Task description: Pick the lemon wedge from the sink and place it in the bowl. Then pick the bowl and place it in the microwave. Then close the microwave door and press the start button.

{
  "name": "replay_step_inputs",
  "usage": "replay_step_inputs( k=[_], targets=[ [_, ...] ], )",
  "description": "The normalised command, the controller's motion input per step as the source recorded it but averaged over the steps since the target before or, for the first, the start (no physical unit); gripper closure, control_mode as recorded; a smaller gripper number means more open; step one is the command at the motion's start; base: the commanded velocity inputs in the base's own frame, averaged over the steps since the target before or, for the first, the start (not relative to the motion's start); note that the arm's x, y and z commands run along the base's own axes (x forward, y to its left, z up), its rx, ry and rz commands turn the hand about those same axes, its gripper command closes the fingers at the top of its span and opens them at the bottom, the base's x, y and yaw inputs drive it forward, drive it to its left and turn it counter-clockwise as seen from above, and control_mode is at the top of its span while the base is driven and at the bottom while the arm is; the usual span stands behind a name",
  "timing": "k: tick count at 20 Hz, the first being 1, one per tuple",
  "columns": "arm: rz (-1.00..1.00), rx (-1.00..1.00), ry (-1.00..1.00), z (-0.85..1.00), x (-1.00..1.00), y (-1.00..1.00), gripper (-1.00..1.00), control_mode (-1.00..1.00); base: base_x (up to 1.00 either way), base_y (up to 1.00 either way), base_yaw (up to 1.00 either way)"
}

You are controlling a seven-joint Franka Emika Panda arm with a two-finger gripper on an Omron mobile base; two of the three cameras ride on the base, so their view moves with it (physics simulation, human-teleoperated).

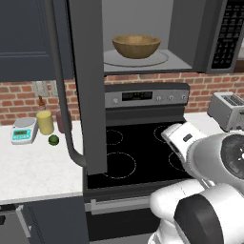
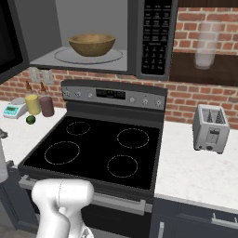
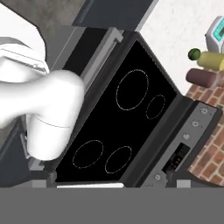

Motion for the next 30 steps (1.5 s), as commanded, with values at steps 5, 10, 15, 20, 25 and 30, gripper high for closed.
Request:
replay_step_inputs(
  k=[5, 10, 15, 20, 25, 30],
  targets=[
    [0.00, -0.03, -0.09, -0.19, -1.00, 0.35, -1.00, -1.00, 0.00, 0.00, 0.00],
    [0.00, -0.05, -0.11, -0.40, -0.72, 0.69, -1.00, -1.00, 0.00, 0.00, 0.00],
    [-0.02, 0.00, -0.06, -0.21, -0.05, 1.00, -1.00, -1.00, 0.00, 0.00, 0.00],
    [-0.11, -0.05, -0.07, 0.00, 0.35, 1.00, -1.00, -1.00, 0.00, 0.00, 0.00],
    [-0.22, -0.06, -0.08, 0.06, 0.75, 1.00, -1.00, -1.00, 0.00, 0.00, 0.00],
    [-0.28, -0.05, -0.12, 0.29, 0.76, 1.00, -1.00, -1.00, 0.00, 0.00, 0.00]
  ],
)
